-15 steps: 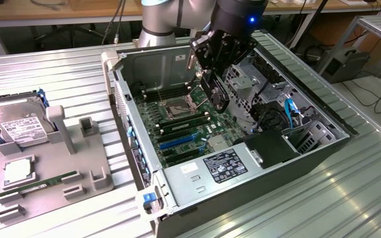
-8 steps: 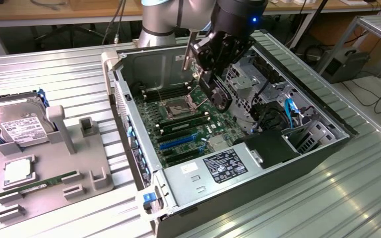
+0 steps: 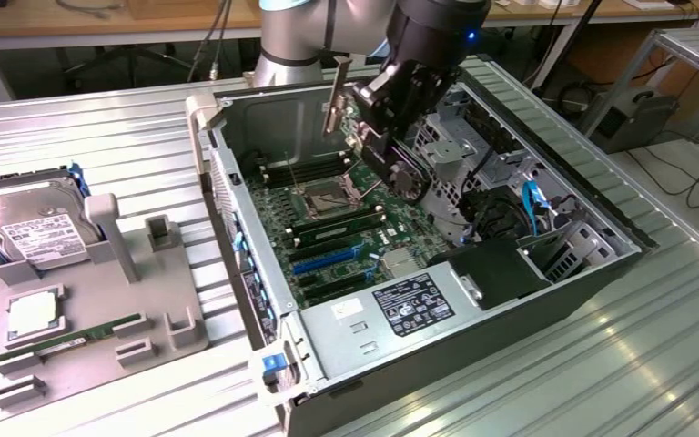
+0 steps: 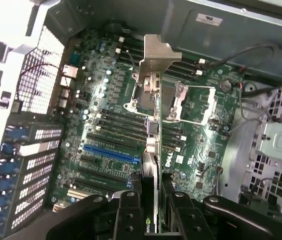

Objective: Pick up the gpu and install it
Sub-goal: 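Insert the gpu into the slot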

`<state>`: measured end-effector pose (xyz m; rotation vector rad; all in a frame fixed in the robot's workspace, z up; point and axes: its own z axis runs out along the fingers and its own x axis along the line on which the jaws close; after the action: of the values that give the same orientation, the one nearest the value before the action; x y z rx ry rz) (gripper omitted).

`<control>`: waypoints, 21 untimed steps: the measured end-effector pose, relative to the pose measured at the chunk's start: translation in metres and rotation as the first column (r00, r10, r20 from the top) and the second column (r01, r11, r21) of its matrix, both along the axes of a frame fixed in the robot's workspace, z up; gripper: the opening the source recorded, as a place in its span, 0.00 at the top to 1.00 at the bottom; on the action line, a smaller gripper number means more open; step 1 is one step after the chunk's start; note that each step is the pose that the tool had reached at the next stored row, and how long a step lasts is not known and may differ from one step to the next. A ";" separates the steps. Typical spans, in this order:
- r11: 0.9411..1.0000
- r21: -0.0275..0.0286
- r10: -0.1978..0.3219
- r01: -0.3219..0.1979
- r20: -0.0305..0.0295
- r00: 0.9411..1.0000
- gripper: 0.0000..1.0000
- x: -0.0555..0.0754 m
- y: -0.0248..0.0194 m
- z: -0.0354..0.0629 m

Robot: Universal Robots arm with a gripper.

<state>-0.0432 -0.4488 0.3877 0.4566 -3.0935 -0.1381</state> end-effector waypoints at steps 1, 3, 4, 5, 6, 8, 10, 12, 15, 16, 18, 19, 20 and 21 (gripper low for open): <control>1.000 0.000 0.023 -0.023 0.000 1.000 0.74 0.000 0.0000 -0.0001; 0.997 0.000 0.071 -0.071 0.000 0.997 0.74 0.000 0.0000 -0.0003; 0.996 0.000 0.089 -0.089 0.000 0.996 0.74 0.000 0.0000 -0.0003; 0.994 0.000 0.112 -0.112 0.000 0.994 0.74 0.000 0.0000 -0.0004; 0.992 0.000 0.128 -0.128 0.000 0.992 0.74 0.000 0.0000 -0.0005; 0.985 0.000 0.170 -0.170 0.000 0.985 0.74 0.000 0.0000 -0.0007; 0.978 0.000 0.206 -0.206 0.000 0.978 0.74 0.000 0.0000 -0.0009; 0.967 0.000 0.255 -0.255 0.001 0.967 0.74 0.000 0.0000 -0.0012; 0.946 -0.001 0.324 -0.324 0.002 0.946 0.74 0.000 0.0000 -0.0016; 0.940 -0.001 0.341 -0.341 0.002 0.940 0.74 0.000 0.0000 -0.0018; 0.926 -0.001 0.377 -0.377 0.003 0.926 0.74 0.000 0.0000 -0.0020; 0.912 -0.001 0.410 -0.410 0.004 0.912 0.74 0.000 0.0000 -0.0022; 0.902 -0.001 0.431 -0.431 0.004 0.902 0.74 0.000 0.0000 -0.0023; 0.894 -0.002 0.447 -0.447 0.004 0.894 0.74 0.000 0.0000 -0.0025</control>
<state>-0.0432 -0.4488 0.3852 1.1498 -2.8916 -0.1278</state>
